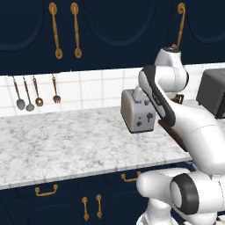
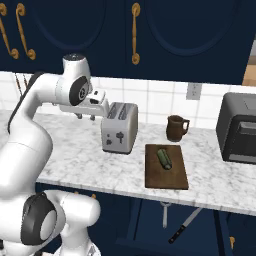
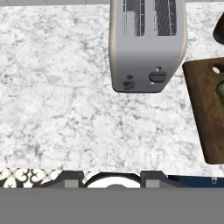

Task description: Place the appropriate cutting tool for cutting the cucumber skin on the cutting board.

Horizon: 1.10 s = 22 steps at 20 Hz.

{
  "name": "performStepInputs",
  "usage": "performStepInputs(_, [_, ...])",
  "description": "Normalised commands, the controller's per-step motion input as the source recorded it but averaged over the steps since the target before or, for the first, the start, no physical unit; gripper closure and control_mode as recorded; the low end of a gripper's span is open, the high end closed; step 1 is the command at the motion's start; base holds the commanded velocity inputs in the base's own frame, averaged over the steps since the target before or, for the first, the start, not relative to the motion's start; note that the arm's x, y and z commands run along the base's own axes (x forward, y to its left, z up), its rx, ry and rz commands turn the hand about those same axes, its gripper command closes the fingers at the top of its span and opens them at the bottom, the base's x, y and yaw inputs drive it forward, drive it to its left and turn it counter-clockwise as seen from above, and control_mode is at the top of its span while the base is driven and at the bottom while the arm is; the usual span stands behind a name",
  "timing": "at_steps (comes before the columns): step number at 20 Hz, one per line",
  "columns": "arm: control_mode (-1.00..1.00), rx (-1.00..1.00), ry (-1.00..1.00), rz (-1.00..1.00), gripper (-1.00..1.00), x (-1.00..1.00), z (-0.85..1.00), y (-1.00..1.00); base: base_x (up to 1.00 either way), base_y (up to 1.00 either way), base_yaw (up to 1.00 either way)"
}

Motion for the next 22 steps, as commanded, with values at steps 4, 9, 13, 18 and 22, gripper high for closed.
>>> performStepInputs(4, [-1.00, 0.00, -0.03, 0.00, -1.00, -0.37, -0.02, 0.00, 0.00, 0.00, 0.00])
performStepInputs(9, [-1.00, 0.11, -0.10, -0.09, -1.00, -0.90, -0.34, -0.68, 0.00, 0.00, 0.00])
performStepInputs(13, [-1.00, 0.15, 0.14, -0.03, -1.00, -0.61, -0.54, -1.00, 0.00, 0.00, 0.00])
performStepInputs(18, [-1.00, -0.02, 0.01, 0.00, -1.00, -0.27, -0.59, -1.00, 0.00, 0.00, 0.00])
performStepInputs(22, [-1.00, 0.00, 0.06, 0.08, -1.00, -0.61, -0.44, -1.00, 0.00, 0.00, 0.00])
